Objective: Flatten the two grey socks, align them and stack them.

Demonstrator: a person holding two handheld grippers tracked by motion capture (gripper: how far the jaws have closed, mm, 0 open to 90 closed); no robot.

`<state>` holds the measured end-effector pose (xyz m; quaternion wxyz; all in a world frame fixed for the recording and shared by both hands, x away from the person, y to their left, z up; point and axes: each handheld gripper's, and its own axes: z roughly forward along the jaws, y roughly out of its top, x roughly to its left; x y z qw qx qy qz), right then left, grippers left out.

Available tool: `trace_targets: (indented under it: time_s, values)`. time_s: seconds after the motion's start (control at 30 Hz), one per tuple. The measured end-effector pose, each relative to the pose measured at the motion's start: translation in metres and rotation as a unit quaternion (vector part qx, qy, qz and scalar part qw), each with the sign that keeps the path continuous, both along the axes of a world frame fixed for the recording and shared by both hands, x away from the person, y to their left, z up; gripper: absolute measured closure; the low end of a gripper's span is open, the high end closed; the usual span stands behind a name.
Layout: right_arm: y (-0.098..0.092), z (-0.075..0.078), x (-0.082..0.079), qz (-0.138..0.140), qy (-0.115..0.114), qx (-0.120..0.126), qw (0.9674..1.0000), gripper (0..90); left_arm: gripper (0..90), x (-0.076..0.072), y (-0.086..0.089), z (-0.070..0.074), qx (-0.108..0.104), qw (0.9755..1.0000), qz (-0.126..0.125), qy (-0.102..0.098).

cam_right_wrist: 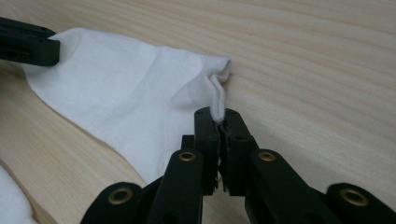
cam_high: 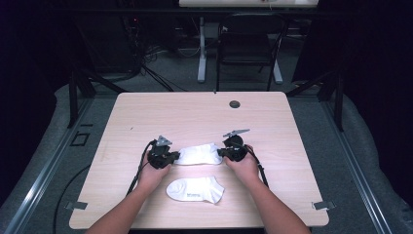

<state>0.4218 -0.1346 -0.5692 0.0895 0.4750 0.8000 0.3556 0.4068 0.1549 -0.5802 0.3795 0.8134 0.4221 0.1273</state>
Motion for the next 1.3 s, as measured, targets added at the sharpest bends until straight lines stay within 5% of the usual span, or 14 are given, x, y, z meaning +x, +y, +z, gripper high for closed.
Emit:
trace_targets:
  time_s: [0.53,1.3]
  values:
    - [-0.005,0.005,-0.006,-0.006,0.003,0.030,0.9995,86.8,87.1,-0.004,0.004,0.006,-0.009,0.9999,0.005,0.001]
    - [-0.001,0.041,-0.039,0.026,-0.017,0.060,0.9977,86.7,87.0,-0.037,0.018,0.040,-0.050,0.9986,-0.018,-0.006]
